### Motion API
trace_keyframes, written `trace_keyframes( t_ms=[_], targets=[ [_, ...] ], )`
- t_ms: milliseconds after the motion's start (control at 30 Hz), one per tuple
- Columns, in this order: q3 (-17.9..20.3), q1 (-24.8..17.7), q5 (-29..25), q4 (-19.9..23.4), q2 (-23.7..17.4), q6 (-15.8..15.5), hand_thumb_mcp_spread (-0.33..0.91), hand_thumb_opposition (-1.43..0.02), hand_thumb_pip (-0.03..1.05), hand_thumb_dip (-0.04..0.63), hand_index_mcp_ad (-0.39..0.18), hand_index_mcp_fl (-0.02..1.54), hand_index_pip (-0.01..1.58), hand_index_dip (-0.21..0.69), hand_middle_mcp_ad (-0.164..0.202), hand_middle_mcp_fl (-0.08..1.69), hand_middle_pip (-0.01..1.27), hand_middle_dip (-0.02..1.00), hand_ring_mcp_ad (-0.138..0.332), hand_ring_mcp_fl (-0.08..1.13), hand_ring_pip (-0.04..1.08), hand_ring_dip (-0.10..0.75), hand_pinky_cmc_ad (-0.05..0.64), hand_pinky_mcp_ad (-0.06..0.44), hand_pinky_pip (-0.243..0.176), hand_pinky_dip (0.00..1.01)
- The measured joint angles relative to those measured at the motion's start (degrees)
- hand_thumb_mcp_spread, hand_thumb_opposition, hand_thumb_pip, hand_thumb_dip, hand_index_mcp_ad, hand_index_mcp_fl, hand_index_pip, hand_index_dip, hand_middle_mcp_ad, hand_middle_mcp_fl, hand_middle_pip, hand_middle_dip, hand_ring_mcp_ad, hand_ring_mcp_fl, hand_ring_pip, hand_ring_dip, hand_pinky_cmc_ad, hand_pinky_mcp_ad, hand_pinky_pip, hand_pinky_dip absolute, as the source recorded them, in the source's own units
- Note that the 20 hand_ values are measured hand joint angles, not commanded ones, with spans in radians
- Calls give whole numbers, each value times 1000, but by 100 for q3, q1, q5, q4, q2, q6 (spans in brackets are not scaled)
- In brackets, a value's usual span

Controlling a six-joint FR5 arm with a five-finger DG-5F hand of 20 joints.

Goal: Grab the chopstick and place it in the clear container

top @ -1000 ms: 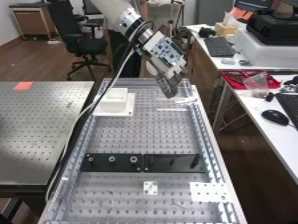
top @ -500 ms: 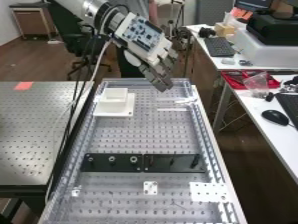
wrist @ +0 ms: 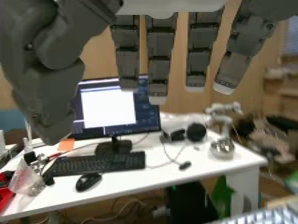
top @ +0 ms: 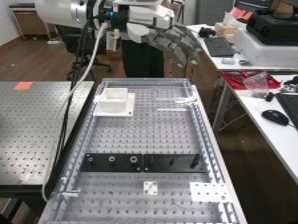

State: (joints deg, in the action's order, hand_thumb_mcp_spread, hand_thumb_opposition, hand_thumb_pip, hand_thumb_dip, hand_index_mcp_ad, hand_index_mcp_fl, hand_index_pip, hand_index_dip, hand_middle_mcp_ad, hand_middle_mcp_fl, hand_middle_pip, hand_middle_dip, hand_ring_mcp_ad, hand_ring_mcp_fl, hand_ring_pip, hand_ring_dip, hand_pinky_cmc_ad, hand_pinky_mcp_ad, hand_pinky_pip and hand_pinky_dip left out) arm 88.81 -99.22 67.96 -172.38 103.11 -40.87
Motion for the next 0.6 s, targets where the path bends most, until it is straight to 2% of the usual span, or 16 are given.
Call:
trace_keyframes(
  t_ms=[67,167,200,300,367,467,533,600],
  targets=[
    [18,109,413,257,-11,-292,127,-730,543,93,-65,86,307,0,38,192,173,494,161,79,168,363,379,340,-42,723],
    [66,183,682,589,-48,-480,66,-712,536,56,-79,70,218,63,51,110,150,452,159,51,129,314,379,354,-42,646],
    [84,189,690,651,-58,-506,68,-714,534,54,-79,52,182,59,51,87,140,440,162,37,134,302,379,363,-42,627],
    [293,232,635,1198,-165,-619,30,-712,532,7,-75,44,155,122,47,68,140,377,155,35,113,227,415,361,-51,511],
    [423,259,540,1482,-228,-644,19,-714,545,0,-65,49,133,126,72,66,140,367,180,37,122,201,429,375,-61,468],
    [438,252,467,1444,-250,-669,-5,-716,567,-3,-79,45,117,126,65,63,140,360,169,37,105,182,445,377,-61,429],
    [396,221,203,1193,-248,-709,-28,-745,571,-16,-77,47,120,124,70,63,140,333,171,37,103,164,443,379,-58,393],
    [322,188,-111,930,-223,-727,-31,-759,627,-12,-72,49,113,124,79,63,143,330,176,33,110,164,443,379,-75,368]
  ],
)
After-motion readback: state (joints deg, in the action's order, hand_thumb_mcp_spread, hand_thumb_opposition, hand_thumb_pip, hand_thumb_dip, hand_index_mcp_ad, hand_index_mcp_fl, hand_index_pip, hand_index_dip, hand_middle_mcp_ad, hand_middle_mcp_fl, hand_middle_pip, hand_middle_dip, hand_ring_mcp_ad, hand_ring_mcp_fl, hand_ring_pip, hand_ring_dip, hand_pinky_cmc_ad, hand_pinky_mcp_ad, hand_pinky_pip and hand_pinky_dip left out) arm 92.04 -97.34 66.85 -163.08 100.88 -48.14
